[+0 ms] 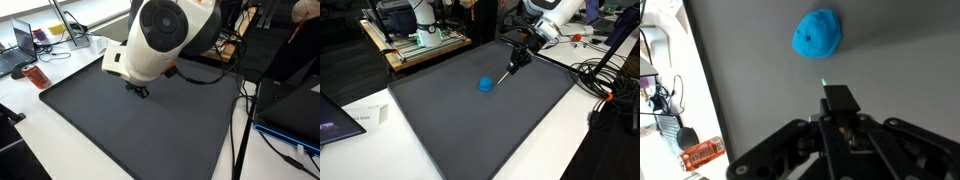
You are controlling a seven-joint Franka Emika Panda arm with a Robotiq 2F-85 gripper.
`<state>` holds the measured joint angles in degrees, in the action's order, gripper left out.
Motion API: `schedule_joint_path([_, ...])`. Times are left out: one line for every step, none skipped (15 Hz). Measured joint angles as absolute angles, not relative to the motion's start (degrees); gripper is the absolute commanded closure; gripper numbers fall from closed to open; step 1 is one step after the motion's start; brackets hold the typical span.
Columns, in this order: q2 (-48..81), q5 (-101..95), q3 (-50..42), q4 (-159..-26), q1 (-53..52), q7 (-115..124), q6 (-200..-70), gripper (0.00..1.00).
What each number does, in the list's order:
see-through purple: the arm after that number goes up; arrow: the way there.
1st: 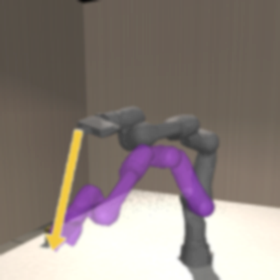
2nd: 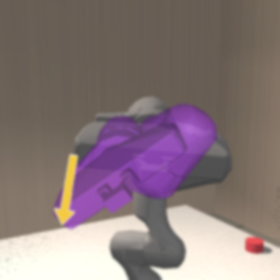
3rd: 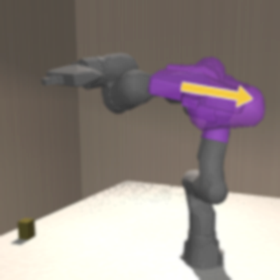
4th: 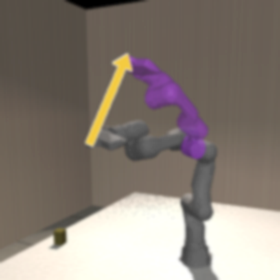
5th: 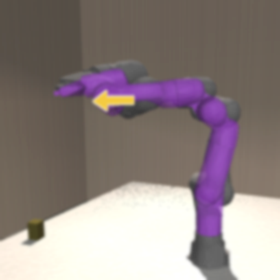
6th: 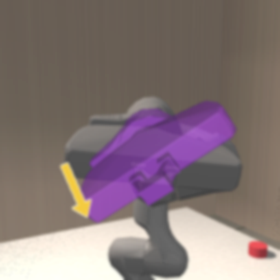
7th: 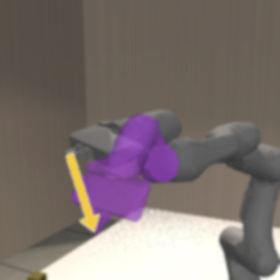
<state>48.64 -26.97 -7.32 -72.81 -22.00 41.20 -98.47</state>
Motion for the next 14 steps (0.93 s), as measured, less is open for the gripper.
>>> schedule_joint_path([48.99,-27.65,-7.32,-72.81,-22.30,41.75,-98.45,0.97])
schedule_joint_path([49.32,-28.27,-7.32,-72.81,-22.55,42.33,-98.43,0.97])
schedule_joint_path([49.59,-28.72,-7.32,-72.81,-22.76,42.79,-98.42,0.97])
schedule_joint_path([49.81,-28.99,-7.32,-72.81,-22.91,43.12,-98.42,0.97])
schedule_joint_path([50.02,-29.18,-7.32,-72.81,-23.01,43.30,-98.42,0.97])
schedule_joint_path([50.20,-29.29,-7.32,-72.81,-23.06,43.40,-98.42,0.97])
schedule_joint_path([50.32,-29.31,-7.32,-72.81,-23.07,43.40,-98.42,0.97])
schedule_joint_path([50.34,-29.31,-7.32,-72.81,-23.07,43.40,-98.42,0.97])
schedule_joint_path([50.31,-29.31,-7.32,-72.81,-23.06,43.40,-98.42,0.97])
schedule_joint_path([50.23,-29.31,-7.31,-72.81,-23.03,43.40,-98.42,0.97])
schedule_joint_path([50.07,-29.22,-7.26,-72.81,-22.93,43.35,-98.42,0.97])
schedule_joint_path([49.82,-29.03,-7.20,-72.81,-22.73,43.27,-98.42,0.97])
schedule_joint_path([49.43,-28.62,-7.11,-72.81,-22.38,43.02,-98.42,0.97])
schedule_joint_path([48.89,-28.00,-6.96,-72.81,-21.82,42.67,-98.43,0.97])
